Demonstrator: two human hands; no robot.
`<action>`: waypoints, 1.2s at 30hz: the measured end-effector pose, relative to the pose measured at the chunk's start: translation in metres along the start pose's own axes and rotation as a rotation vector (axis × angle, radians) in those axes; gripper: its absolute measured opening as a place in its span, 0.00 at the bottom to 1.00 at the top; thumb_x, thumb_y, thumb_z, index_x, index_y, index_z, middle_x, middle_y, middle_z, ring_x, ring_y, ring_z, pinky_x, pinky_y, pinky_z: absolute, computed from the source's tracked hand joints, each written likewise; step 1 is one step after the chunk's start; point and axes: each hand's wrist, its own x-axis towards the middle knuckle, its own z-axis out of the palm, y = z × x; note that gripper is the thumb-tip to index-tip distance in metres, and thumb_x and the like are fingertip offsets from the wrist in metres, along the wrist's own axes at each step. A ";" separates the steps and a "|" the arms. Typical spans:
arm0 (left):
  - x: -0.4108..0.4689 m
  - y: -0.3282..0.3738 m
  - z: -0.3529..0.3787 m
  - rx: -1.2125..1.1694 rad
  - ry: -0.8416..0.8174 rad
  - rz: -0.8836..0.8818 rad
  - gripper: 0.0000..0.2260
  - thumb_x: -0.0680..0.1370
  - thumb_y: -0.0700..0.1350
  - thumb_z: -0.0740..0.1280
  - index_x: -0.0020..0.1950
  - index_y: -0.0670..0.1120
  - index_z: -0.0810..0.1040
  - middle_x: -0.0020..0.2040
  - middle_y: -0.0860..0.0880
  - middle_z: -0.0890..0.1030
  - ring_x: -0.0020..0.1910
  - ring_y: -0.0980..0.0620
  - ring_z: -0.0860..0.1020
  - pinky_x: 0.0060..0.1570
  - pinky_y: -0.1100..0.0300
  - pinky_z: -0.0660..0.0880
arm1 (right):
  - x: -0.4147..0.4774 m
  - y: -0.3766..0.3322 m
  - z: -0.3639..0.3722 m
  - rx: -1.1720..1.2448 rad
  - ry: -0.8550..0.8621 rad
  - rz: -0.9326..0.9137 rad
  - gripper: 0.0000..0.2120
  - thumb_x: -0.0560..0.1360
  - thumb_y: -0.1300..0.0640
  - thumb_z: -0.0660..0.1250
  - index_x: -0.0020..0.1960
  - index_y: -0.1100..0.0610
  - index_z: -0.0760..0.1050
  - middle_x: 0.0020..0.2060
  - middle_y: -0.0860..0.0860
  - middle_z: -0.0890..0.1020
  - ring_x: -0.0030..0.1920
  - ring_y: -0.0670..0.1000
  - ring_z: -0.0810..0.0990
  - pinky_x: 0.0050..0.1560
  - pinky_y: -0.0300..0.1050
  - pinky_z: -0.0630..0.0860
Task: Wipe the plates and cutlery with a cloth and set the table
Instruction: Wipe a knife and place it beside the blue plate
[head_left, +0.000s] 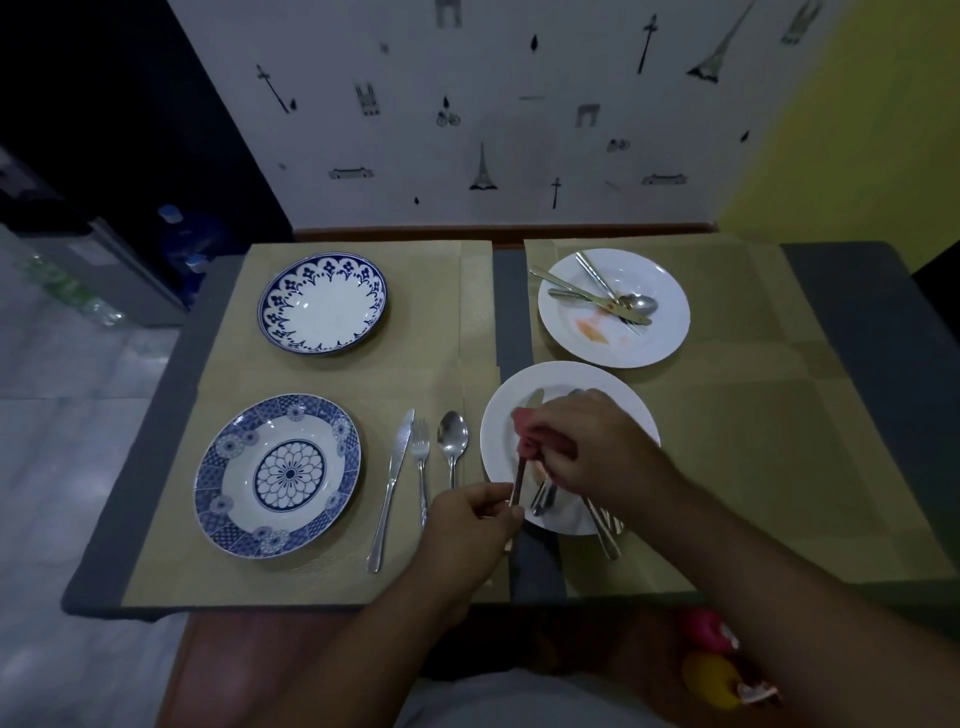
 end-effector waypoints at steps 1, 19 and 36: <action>-0.002 0.003 -0.002 -0.005 -0.010 0.005 0.09 0.79 0.37 0.68 0.56 0.48 0.84 0.41 0.52 0.85 0.35 0.64 0.81 0.36 0.69 0.76 | 0.002 -0.005 0.005 -0.007 -0.010 -0.031 0.13 0.72 0.57 0.72 0.56 0.48 0.81 0.52 0.46 0.84 0.53 0.51 0.79 0.58 0.47 0.72; -0.013 0.024 -0.038 -0.016 0.042 0.096 0.09 0.76 0.35 0.70 0.47 0.48 0.85 0.32 0.55 0.80 0.28 0.60 0.75 0.30 0.65 0.72 | 0.038 -0.035 -0.005 -0.128 0.089 -0.275 0.08 0.74 0.60 0.72 0.52 0.53 0.84 0.51 0.49 0.83 0.50 0.51 0.77 0.54 0.46 0.73; -0.003 0.029 -0.053 0.031 0.007 0.106 0.08 0.77 0.36 0.69 0.49 0.47 0.86 0.36 0.51 0.83 0.33 0.58 0.78 0.33 0.63 0.75 | 0.038 -0.050 -0.001 -0.094 0.012 -0.287 0.10 0.73 0.60 0.73 0.54 0.54 0.84 0.51 0.50 0.85 0.50 0.51 0.79 0.53 0.46 0.75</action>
